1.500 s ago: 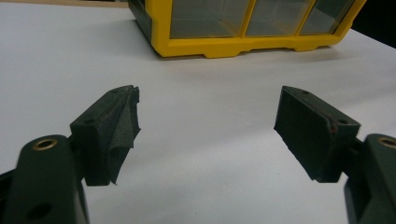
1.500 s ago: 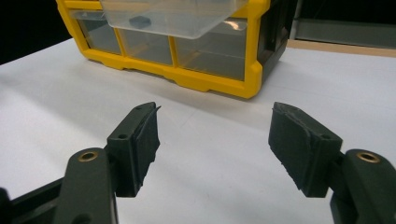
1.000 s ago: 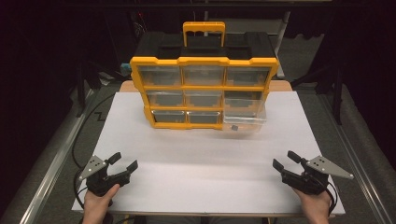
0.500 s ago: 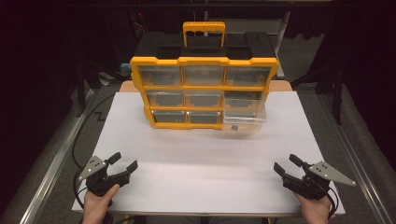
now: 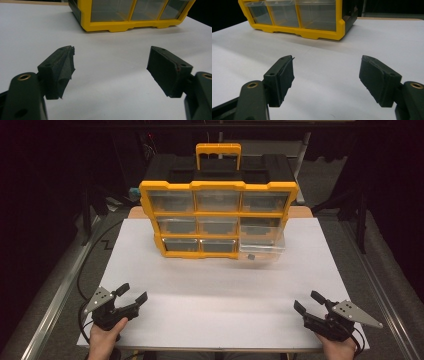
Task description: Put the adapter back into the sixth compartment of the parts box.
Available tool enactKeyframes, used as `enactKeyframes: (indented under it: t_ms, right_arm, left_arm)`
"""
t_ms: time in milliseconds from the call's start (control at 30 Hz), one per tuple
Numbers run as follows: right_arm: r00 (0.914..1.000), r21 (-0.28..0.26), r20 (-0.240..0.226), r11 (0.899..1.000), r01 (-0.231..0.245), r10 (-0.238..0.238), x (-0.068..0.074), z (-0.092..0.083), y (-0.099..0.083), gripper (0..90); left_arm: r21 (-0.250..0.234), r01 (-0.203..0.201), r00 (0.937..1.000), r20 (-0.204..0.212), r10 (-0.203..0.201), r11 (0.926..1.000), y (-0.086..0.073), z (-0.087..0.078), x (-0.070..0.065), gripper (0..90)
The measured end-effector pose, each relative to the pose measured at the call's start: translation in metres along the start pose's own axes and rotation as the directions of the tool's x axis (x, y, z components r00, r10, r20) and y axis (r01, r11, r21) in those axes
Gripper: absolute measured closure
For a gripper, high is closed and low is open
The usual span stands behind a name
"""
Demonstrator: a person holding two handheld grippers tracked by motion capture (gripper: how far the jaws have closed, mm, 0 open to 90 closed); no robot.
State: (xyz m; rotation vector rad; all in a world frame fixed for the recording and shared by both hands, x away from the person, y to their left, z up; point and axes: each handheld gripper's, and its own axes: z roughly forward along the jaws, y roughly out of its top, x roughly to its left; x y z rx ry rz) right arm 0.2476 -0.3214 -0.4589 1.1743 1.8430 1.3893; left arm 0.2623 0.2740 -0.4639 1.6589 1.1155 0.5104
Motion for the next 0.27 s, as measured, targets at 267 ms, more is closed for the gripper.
enactKeyframes:
  t_ms: [267]
  right_arm:
    - [1.0, -0.007, -0.007, 1.0, -0.005, 0.005, 0.0008, -0.0003, 0.0001, 28.5]
  left_arm:
    - [0.001, -0.003, 1.0, 0.0, 0.003, 1.0, 0.0002, 0.0004, -0.0003, 22.8]
